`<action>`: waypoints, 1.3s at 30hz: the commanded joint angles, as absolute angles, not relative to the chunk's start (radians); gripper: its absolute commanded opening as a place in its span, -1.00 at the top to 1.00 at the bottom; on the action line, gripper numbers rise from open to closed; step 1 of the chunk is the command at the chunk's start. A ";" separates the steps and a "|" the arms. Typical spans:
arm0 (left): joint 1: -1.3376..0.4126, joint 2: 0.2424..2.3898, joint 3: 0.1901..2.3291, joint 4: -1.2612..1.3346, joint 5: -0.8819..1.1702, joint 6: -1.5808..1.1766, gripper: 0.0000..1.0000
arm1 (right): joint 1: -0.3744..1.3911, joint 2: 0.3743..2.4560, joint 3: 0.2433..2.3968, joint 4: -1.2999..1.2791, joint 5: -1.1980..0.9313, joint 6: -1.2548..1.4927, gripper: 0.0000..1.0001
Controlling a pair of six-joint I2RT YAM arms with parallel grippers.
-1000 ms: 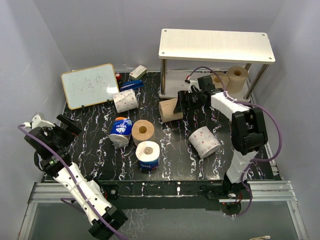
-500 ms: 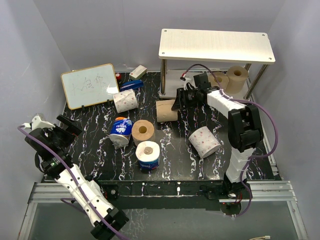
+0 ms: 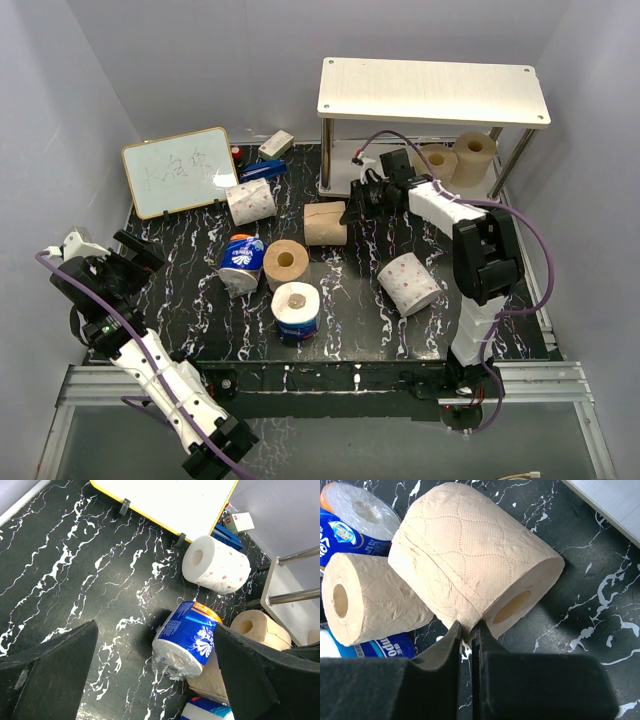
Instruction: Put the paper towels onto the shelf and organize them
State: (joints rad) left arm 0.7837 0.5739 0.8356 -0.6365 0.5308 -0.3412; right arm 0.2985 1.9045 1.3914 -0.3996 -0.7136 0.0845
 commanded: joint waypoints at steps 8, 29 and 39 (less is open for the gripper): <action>0.792 0.569 0.833 -0.637 0.543 -0.340 -0.96 | 0.334 1.681 1.629 -0.648 -0.418 -0.162 1.00; 0.793 0.564 0.835 -0.635 0.545 -0.337 -0.96 | 0.520 1.488 1.412 -0.478 0.400 -1.045 1.00; 0.799 0.542 0.834 -0.632 0.544 -0.340 -0.96 | 0.520 1.550 1.420 -0.417 0.371 -1.207 1.00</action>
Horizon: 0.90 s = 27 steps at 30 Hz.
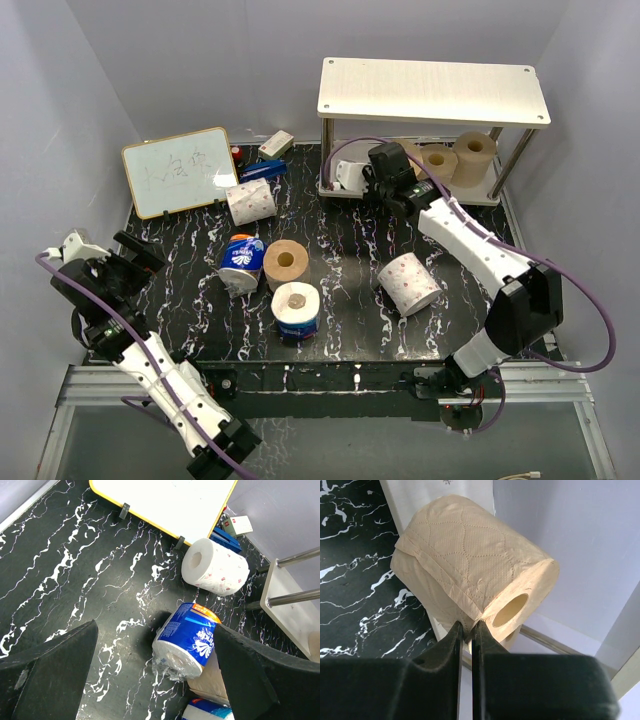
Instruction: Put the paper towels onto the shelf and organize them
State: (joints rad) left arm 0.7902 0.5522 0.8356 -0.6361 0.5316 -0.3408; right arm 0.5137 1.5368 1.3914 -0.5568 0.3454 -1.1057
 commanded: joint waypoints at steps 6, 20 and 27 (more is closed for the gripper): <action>0.808 0.523 0.836 -0.637 0.526 -0.344 -0.96 | 0.518 1.602 1.401 -0.330 0.356 -1.173 1.00; 0.835 0.473 0.837 -0.638 0.514 -0.350 -0.96 | 0.448 1.696 1.387 -0.224 0.415 -1.251 1.00; 0.841 0.475 0.836 -0.637 0.518 -0.348 -0.96 | 0.400 1.719 1.394 -0.182 0.432 -1.274 1.00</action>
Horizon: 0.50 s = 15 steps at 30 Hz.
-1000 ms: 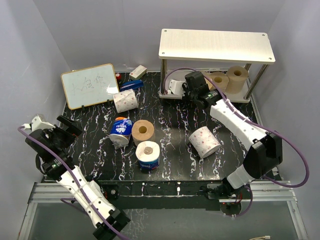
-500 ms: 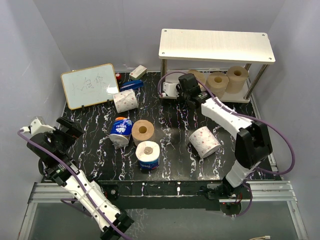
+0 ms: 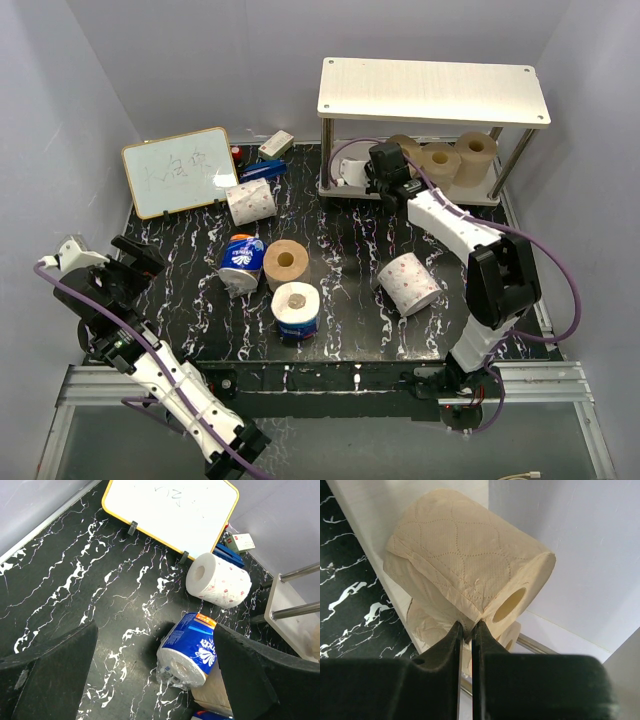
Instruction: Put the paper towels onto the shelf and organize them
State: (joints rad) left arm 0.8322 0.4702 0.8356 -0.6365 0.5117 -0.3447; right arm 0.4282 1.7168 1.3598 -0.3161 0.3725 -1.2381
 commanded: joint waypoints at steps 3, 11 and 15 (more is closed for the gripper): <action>0.842 0.476 0.836 -0.636 0.518 -0.348 -0.96 | 0.393 1.729 1.391 -0.150 0.450 -1.273 0.93; 0.845 0.479 0.836 -0.637 0.520 -0.347 -0.96 | 0.406 1.695 1.349 -0.100 0.465 -1.319 0.40; 0.845 0.483 0.837 -0.636 0.523 -0.347 -0.96 | 0.447 1.637 1.309 -0.115 0.464 -1.317 0.34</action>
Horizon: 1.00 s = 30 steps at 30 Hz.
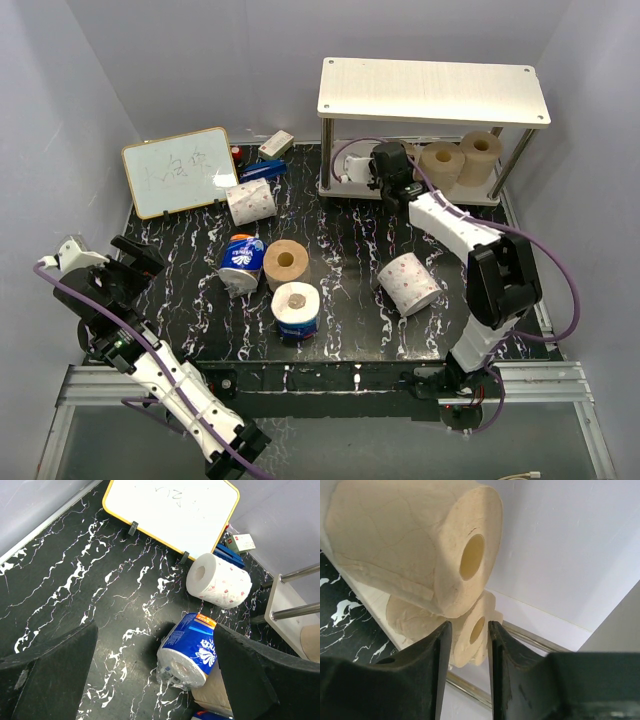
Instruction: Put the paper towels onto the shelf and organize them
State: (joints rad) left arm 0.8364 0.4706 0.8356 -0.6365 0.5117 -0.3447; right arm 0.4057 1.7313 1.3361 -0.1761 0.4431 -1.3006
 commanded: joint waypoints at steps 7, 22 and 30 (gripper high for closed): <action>0.846 0.503 0.837 -0.637 0.535 -0.339 -0.96 | 0.600 1.456 1.274 -0.388 0.503 -1.284 -0.20; 0.847 0.549 0.838 -0.644 0.557 -0.326 -0.96 | 0.601 1.451 1.545 -0.902 -0.378 -0.606 -0.97; 0.848 0.539 0.837 -0.642 0.516 -0.342 -0.96 | 0.605 1.563 1.475 -0.516 -0.646 0.039 -0.91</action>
State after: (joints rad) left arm 0.8391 0.5461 0.8356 -0.6369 0.5274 -0.3367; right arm 0.6010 1.5860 1.5154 -0.7906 -0.4614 -0.3817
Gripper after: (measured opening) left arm 0.981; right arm 0.955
